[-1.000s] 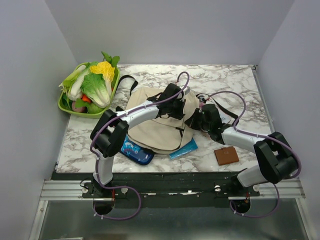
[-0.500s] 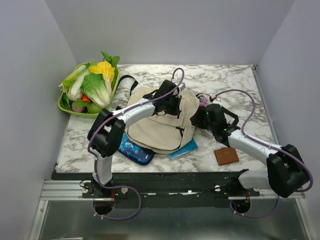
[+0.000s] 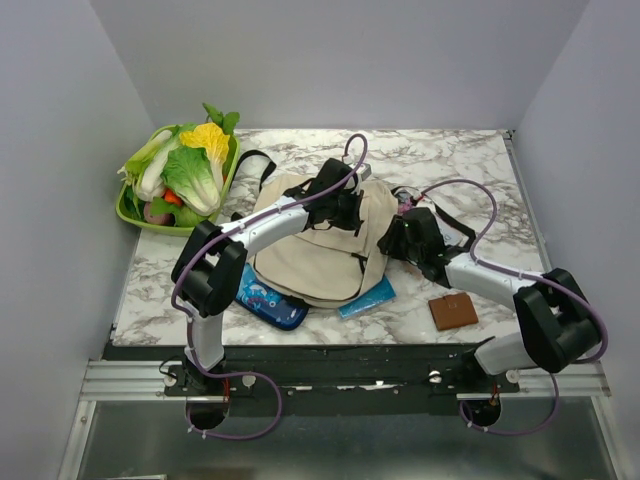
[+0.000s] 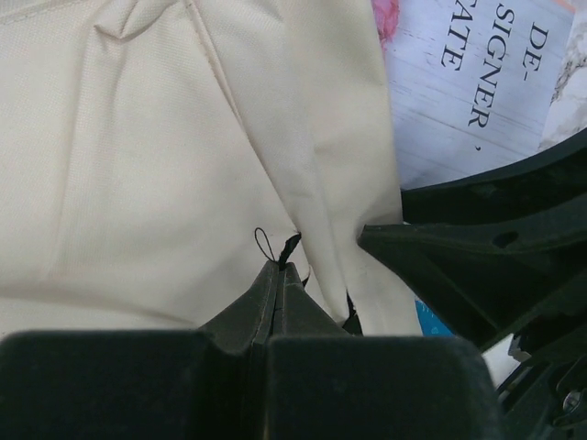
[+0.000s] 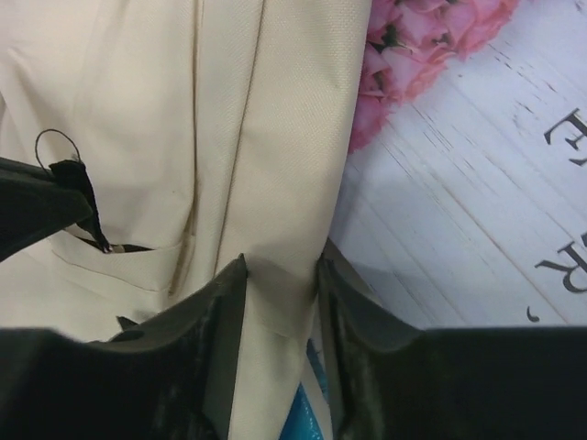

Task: Pack the student bag
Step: Unzip the student bag at the center of the board.

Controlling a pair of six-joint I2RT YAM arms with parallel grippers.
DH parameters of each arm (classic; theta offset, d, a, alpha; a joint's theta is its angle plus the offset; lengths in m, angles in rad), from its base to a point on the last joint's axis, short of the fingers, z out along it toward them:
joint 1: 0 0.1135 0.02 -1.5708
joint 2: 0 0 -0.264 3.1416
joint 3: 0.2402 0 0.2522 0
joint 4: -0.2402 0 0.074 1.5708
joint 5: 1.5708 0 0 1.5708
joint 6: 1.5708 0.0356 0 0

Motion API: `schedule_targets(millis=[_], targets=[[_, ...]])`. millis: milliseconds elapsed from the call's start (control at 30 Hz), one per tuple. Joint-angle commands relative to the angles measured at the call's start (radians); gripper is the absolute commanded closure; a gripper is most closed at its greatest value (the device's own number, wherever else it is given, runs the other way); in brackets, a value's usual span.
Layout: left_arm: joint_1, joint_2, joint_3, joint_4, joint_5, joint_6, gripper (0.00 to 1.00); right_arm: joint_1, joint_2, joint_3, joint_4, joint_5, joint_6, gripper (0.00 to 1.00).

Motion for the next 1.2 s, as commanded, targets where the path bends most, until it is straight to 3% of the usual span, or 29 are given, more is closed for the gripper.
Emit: schedule_targets(millis=[0,33,100,133,500,900,1100,1133,1167], targets=[[-0.002,-0.034,-0.01,0.006,0.018,0.003,1.0,0.001,0.042,0.003,0.11,-0.114,0.038,0.62],[-0.002,-0.034,-0.011,0.006,0.013,0.003,1.0,0.001,0.042,0.003,0.116,-0.12,0.039,0.74],[-0.002,-0.034,-0.011,0.006,0.009,0.008,1.0,0.001,0.035,0.003,0.117,-0.121,0.041,0.87],[-0.002,-0.034,-0.013,0.008,0.003,0.011,1.0,0.001,0.016,0.001,0.109,-0.115,0.041,0.99],[0.063,-0.029,-0.025,0.014,-0.05,0.06,1.0,-0.059,-0.131,-0.01,-0.044,-0.019,-0.028,0.99],[0.32,-0.141,-0.168,0.019,-0.085,0.177,1.0,-0.128,-0.038,0.013,-0.046,-0.02,-0.095,1.0],[0.351,-0.15,-0.183,-0.009,0.059,0.238,1.0,-0.142,0.002,0.062,-0.084,-0.015,-0.122,0.99],[0.35,-0.141,-0.168,-0.012,0.09,0.233,1.0,-0.143,0.002,0.082,-0.087,-0.026,-0.132,0.98],[0.347,-0.123,-0.162,-0.008,0.126,0.221,1.0,-0.142,-0.005,0.091,-0.097,-0.037,-0.148,0.85]])
